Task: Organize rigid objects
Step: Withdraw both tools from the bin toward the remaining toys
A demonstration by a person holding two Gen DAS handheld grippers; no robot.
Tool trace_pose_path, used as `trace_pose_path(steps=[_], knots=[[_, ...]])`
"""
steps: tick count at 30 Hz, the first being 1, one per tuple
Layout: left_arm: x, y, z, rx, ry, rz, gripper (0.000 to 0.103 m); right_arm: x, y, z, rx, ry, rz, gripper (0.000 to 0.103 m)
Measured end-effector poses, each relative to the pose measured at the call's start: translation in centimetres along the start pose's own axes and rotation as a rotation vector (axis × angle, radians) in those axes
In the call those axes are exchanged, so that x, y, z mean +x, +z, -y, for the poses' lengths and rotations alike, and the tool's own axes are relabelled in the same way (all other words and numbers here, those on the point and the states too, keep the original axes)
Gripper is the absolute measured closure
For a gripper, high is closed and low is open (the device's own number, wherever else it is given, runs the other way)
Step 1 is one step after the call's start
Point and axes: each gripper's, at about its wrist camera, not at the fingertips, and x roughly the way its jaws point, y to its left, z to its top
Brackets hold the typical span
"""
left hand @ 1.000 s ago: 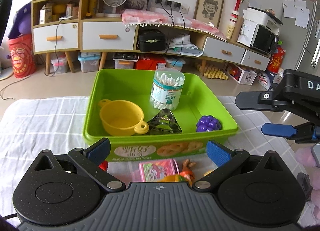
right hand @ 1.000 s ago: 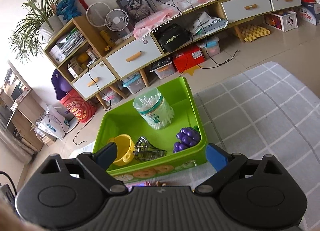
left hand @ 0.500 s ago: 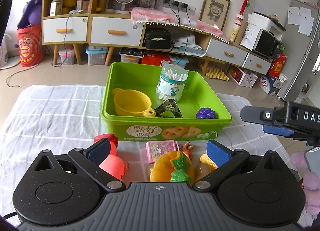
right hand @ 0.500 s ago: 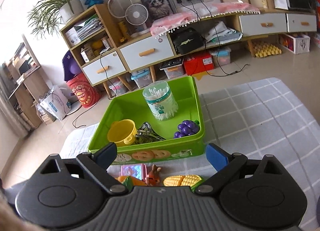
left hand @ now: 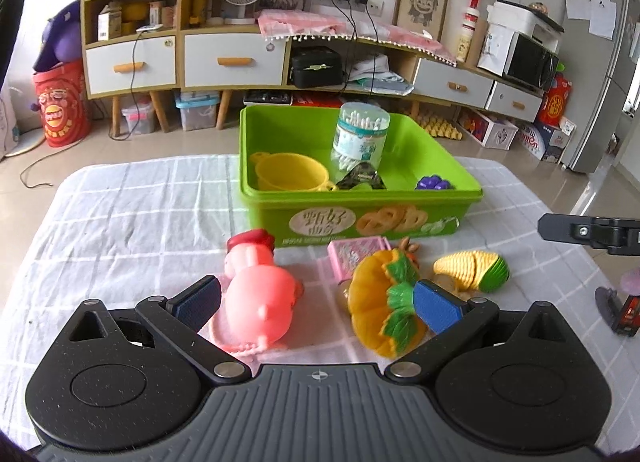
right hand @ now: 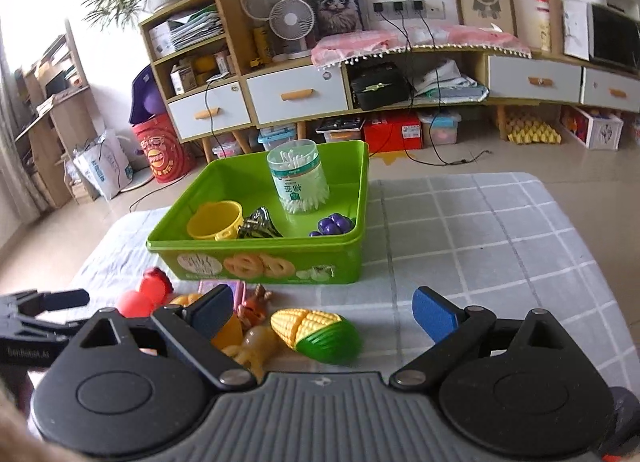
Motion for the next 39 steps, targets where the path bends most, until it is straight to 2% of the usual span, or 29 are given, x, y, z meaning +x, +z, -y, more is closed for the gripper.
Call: trace_pose_path(steps=[5, 10, 19, 31, 36, 39], knots=[[0.0, -0.8, -0.4, 0.029, -0.002, 0.0, 0.002, -0.2, -1.0, 0.3, -0.037, 0.009, -0.002, 0.017], [0.3, -1.6, -0.5, 0.054, -0.01, -0.008, 0.002, 0.2, -1.9, 0.7, -0.029, 0.022, -0.017, 0.017], [1.6, -3.0, -1.0, 0.09, 0.017, -0.057, 0.002, 1.7, -3.1, 0.4, -0.059, 0.025, -0.092, 0.017], [3.2, -5.1, -1.9, 0.109, 0.062, -0.12, 0.002, 4.7, -5.6, -0.1, -0.159, -0.017, -0.224, 0.017], [3.2, -5.6, -2.2, 0.107, 0.052, -0.078, 0.002, 5.7, -6.5, 0.1, -0.175, -0.033, -0.248, 0.016], [3.2, -5.7, -2.4, 0.112, 0.045, -0.056, 0.002, 5.9, -6.9, 0.0, -0.202, -0.035, -0.204, 0.015]])
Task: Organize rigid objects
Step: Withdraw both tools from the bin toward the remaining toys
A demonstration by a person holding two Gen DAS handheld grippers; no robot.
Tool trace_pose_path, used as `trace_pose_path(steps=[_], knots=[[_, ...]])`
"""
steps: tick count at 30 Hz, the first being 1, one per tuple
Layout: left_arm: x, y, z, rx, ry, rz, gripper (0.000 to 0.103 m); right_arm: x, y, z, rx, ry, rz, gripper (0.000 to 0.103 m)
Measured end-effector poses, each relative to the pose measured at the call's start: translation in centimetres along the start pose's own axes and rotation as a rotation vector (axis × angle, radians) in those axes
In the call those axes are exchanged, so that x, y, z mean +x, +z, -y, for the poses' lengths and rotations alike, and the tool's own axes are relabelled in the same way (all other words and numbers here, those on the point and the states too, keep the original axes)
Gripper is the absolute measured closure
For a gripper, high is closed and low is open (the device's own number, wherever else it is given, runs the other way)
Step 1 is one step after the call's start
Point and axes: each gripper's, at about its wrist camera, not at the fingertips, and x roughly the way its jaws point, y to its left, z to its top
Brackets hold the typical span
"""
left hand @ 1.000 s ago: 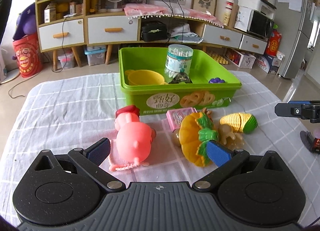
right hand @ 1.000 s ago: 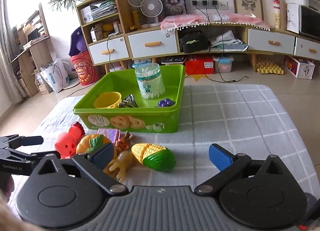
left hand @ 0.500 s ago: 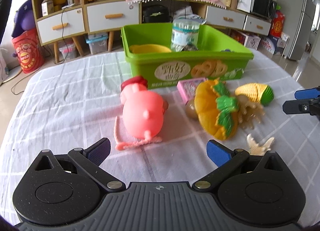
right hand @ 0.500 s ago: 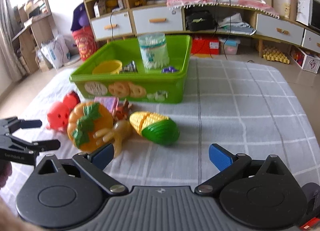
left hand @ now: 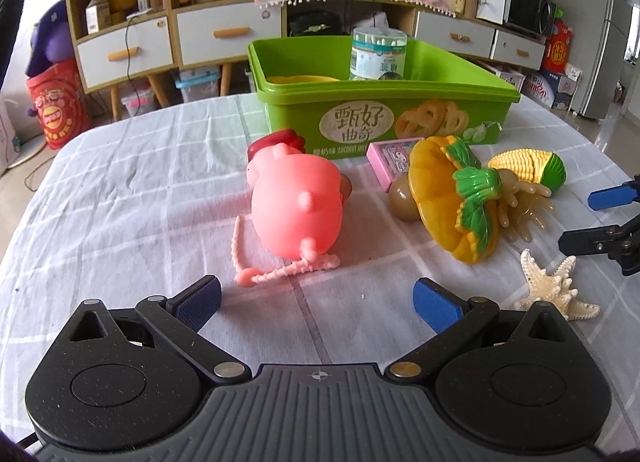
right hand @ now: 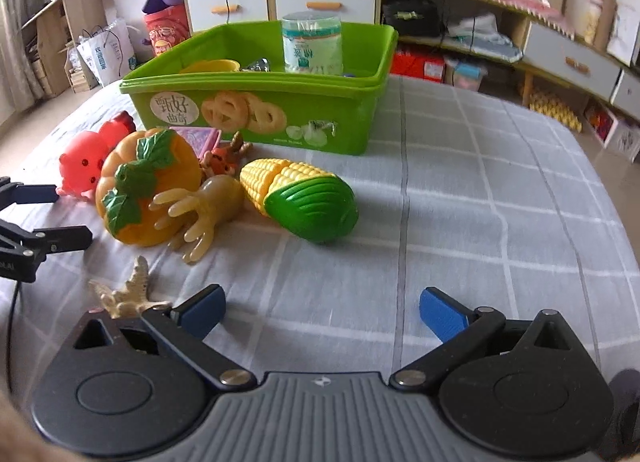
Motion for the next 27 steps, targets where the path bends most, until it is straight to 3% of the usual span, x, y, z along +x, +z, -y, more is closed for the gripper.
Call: trace_pose_path(steps=[4, 16, 27], knots=[[0.4, 0.3, -0.2, -0.004, 0.0, 0.021, 0.002, 0.3, -0.2, 0.0, -0.004, -0.001, 0.057, 0.015], [1.1, 1.9, -0.7, -0.068, 0.003, 0.045, 0.005, 1.9, 1.9, 0.5, 0.047, -0.025, 0.059, 0.015], [1.0, 2.4, -0.5, -0.077, -0.001, 0.069, 0.016, 1.8, 2.9, 0.2, 0.062, -0.031, 0.103, 0.019]])
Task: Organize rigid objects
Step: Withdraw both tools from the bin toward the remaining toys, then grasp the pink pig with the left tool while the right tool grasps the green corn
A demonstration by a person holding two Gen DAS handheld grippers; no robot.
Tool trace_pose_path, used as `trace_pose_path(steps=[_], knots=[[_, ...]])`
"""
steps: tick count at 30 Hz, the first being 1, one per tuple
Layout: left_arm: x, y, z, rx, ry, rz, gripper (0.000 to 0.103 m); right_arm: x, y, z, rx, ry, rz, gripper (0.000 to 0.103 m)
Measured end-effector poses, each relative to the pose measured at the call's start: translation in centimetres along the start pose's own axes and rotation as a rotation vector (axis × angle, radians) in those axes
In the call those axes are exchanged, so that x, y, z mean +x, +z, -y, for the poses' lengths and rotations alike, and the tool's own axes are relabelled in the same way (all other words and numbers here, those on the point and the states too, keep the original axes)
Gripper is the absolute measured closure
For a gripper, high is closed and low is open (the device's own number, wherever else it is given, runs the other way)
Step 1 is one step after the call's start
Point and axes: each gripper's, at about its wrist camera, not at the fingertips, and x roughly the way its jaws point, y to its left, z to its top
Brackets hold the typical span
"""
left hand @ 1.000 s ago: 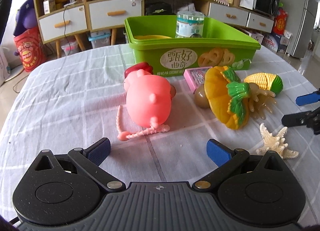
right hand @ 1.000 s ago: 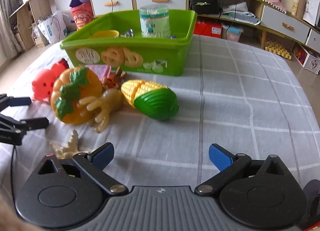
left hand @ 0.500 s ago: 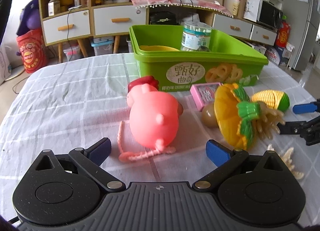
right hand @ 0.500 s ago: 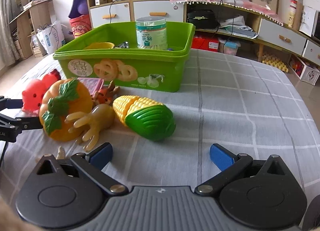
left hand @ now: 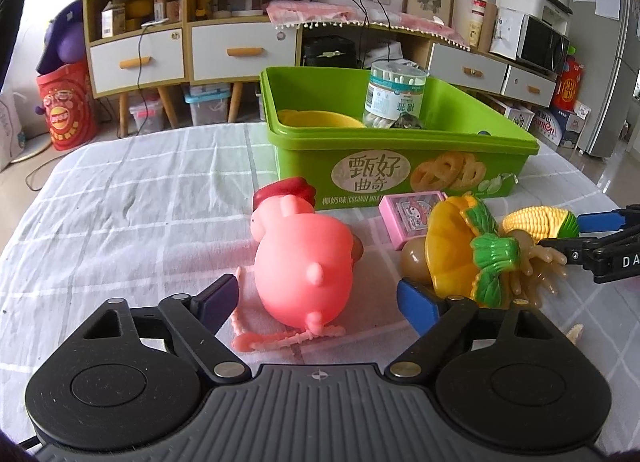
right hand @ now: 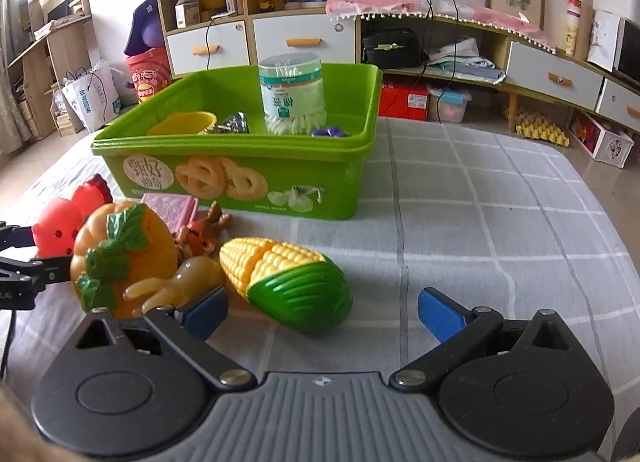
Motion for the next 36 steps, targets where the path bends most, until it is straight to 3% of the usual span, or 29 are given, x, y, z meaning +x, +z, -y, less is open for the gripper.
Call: trace_pose_path(steps=[4, 10, 14, 18, 36], knots=[[-0.1, 0.3, 0.0, -0.01, -0.002, 0.009, 0.022, -0.1, 0.2, -0.2, -0.003, 0.001, 0.011, 0.022], [-0.4, 0.7, 0.1, -0.024, 0.001, 0.017, 0.033, -0.2, 0.4, -0.4, -0.009, 0.01, 0.021, 0.037], [-0.5, 0.9, 0.0, -0.036, 0.008, 0.021, 0.045, -0.7, 0.6, -0.6, -0.01, 0.024, 0.026, 0.058], [-0.6, 1.3, -0.3, -0.063, 0.006, 0.016, 0.048, -1.0, 1.0, -0.8, -0.011, 0.023, 0.023, 0.071], [-1.2, 2.4, -0.2, -0.103, 0.0, -0.023, 0.049, -2.7, 2.4, -1.6, 0.002, 0.021, -0.02, 0.072]])
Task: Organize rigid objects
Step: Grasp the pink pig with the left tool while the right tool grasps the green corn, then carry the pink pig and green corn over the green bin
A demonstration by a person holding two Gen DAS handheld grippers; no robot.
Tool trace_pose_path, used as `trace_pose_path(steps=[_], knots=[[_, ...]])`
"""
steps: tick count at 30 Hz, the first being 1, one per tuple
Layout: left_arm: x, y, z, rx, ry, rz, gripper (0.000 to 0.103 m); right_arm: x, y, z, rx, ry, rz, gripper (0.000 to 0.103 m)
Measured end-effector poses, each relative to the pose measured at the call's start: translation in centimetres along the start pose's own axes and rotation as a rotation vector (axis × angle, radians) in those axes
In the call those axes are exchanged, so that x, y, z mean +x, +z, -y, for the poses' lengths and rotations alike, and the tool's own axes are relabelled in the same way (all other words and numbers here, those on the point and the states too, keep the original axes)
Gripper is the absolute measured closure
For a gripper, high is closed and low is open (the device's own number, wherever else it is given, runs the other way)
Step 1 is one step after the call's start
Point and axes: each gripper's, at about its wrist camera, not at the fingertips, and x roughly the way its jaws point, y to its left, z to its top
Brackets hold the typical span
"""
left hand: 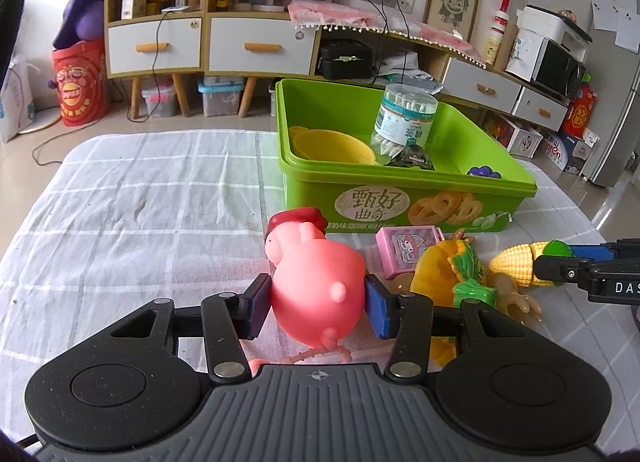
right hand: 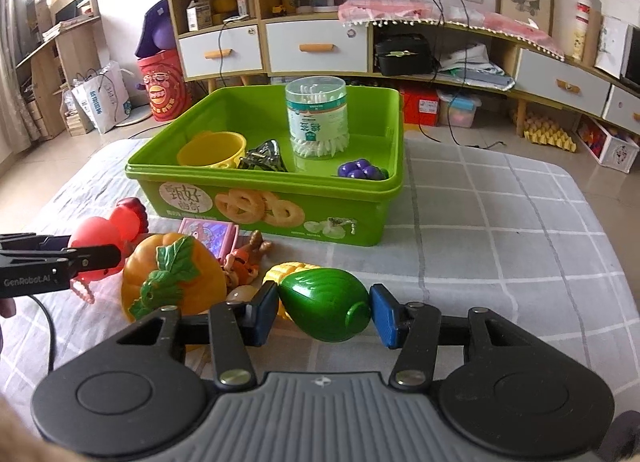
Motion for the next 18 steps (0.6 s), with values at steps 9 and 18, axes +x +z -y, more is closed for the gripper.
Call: trace_pose_path(steps=[9, 18], knots=[[-1.0, 0.8, 0.0, -0.042, -0.018, 0.002, 0.049, -2.0, 1.0, 0.4, 0.039, -0.004, 0.02, 0.072], [-1.8, 1.4, 0.0, -0.067, -0.031, 0.022, 0.049, -3.2, 1.7, 1.1, 0.076, -0.009, 0.057, 0.072]])
